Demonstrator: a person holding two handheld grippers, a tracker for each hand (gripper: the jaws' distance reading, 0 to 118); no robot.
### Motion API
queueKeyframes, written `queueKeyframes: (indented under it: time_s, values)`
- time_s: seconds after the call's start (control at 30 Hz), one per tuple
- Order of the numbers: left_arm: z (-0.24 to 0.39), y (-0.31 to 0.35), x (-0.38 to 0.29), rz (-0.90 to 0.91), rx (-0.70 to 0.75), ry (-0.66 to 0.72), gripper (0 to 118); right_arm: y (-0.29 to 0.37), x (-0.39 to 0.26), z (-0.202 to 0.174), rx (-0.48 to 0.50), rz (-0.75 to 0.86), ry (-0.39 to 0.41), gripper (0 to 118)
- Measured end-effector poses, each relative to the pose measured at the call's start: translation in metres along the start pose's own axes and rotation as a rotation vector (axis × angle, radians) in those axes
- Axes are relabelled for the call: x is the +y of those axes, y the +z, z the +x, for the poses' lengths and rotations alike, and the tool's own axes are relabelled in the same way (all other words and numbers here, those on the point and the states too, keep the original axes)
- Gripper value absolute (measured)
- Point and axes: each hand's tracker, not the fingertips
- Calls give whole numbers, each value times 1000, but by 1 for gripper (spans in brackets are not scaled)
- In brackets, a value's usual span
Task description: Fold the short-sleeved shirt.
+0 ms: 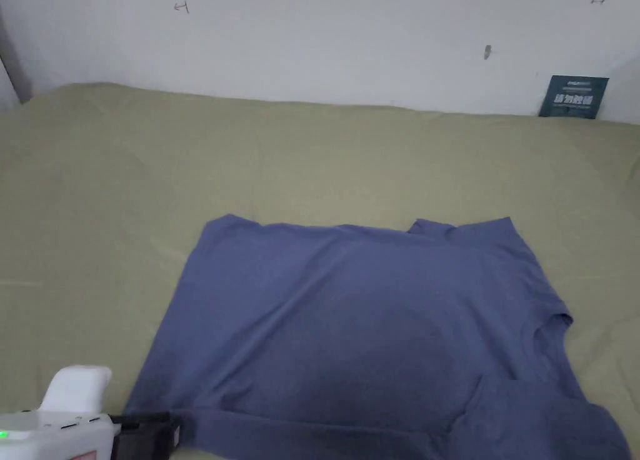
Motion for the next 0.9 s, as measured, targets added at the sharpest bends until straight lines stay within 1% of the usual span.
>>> queueKeyframes:
  time_s: [0.07,0.1,0.13,0.2,0.23,0.27,0.3,0.33,0.37,0.4,0.43,0.47,0.5,0.53,0.57,0.6,0.63,0.67,0.7,0.77,0.83,0.87,0.9]
  values:
    - [4,-21,6,-47,26,-42,99,-5,-5,11,1,-13,-10,0]
    - [5,-29,8,-54,35,-52,97,-8,-5,14,4,-23,-15,0]
    - [7,-34,8,-54,51,-54,80,-12,-4,19,19,-54,-36,0]
    - [8,-40,11,-53,49,-45,23,-23,-5,28,42,-108,-66,0]
    - [7,-42,12,-45,15,-5,13,-29,-5,32,52,-133,-70,0]
    - [10,-38,10,-43,-5,21,13,-35,-5,37,55,-167,-63,0]
    - [11,-37,11,-48,17,8,13,-39,-5,33,49,-190,-43,0]
    - [11,-37,10,-48,18,0,12,-49,-5,38,68,-234,-34,2]
    - [10,-37,11,-42,14,-12,12,-61,-6,44,96,-298,-23,10]
    - [12,-33,9,-40,12,-17,12,-72,-8,50,111,-356,-18,27]
    - [10,-33,8,-39,8,-17,12,-83,-9,52,116,-431,-14,57]
    - [8,-33,8,-42,4,-14,12,-94,-13,56,99,-496,-14,73]
    - [7,-34,8,-45,1,-9,12,-103,-16,59,82,-520,-4,76]
    - [8,-30,7,-45,-3,-1,12,-108,-20,60,82,-543,16,74]
    - [7,-30,6,-47,-6,7,12,-114,-22,61,99,-589,19,75]
    - [7,-30,6,-49,-7,11,12,-120,-26,62,117,-630,-7,75]
    - [7,-31,5,-52,-7,11,12,-126,-29,63,116,-657,-36,75]
    - [8,-29,7,-54,-5,11,12,-131,-33,62,113,-682,-44,75]
    - [9,-29,6,-53,-3,12,12,-132,-33,59,101,-674,-31,75]
    - [9,-29,5,-56,0,19,12,-135,-38,53,108,-674,-19,75]
    - [10,-28,6,-56,-3,29,12,-137,-39,48,115,-667,-31,70]
    - [10,-28,6,-59,-4,32,12,-139,-41,47,109,-665,-27,70]
    - [9,-28,5,-61,-5,35,12,-139,-42,45,85,-649,10,57]
